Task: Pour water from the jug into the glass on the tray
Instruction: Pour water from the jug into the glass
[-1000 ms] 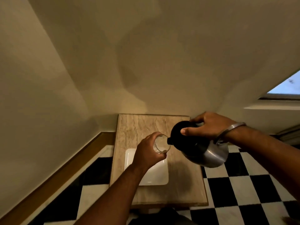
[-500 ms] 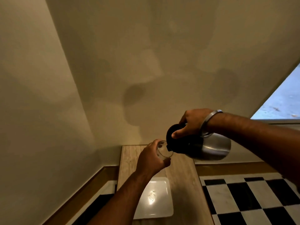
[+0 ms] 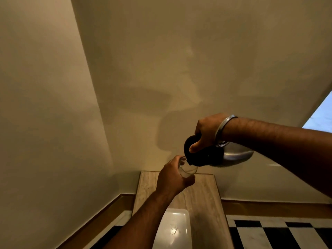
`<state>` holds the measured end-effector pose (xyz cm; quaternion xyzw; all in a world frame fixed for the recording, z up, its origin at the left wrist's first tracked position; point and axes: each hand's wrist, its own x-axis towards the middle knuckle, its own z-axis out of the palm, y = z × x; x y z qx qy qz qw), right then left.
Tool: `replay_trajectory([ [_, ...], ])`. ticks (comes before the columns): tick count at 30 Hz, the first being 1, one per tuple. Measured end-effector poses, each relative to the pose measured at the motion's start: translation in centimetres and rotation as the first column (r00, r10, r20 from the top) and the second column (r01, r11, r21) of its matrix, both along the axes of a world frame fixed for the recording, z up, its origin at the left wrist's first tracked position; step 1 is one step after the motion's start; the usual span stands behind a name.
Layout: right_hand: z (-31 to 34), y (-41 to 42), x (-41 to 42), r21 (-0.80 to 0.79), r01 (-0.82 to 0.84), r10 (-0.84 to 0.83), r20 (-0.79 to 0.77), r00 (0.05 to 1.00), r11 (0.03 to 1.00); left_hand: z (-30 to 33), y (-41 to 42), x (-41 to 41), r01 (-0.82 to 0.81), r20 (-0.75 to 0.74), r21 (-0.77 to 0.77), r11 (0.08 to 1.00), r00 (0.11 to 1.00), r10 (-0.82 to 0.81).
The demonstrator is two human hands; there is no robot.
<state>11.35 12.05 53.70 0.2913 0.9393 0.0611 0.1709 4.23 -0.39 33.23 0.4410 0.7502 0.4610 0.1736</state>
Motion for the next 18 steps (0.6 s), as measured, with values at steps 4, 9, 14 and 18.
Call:
replay_trajectory([
  [4, 0.2, -0.3, 0.5, 0.059, -0.043, 0.042, 0.016, 0.999, 0.997, 0.6, 0.1, 0.7, -0.005, 0.004, 0.015, 1.000, 1.000, 0.005],
  [9, 0.6, -0.4, 0.9, 0.114, -0.086, 0.084, 0.024, 0.996, 0.990, 1.0, 0.3, 1.3, -0.023, -0.005, 0.026, 0.999, 1.000, 0.023],
  [14, 1.2, -0.2, 1.4, 0.150, -0.111, 0.108, 0.027, 0.994, 0.982, 1.2, 0.3, 1.6, -0.035, -0.007, 0.027, 0.999, 0.999, 0.035],
  [18, 1.9, -0.1, 1.6, 0.164, -0.118, 0.117, 0.014, 0.993, 0.979, 1.3, 0.4, 1.8, -0.039, 0.001, 0.037, 0.999, 0.999, 0.039],
])
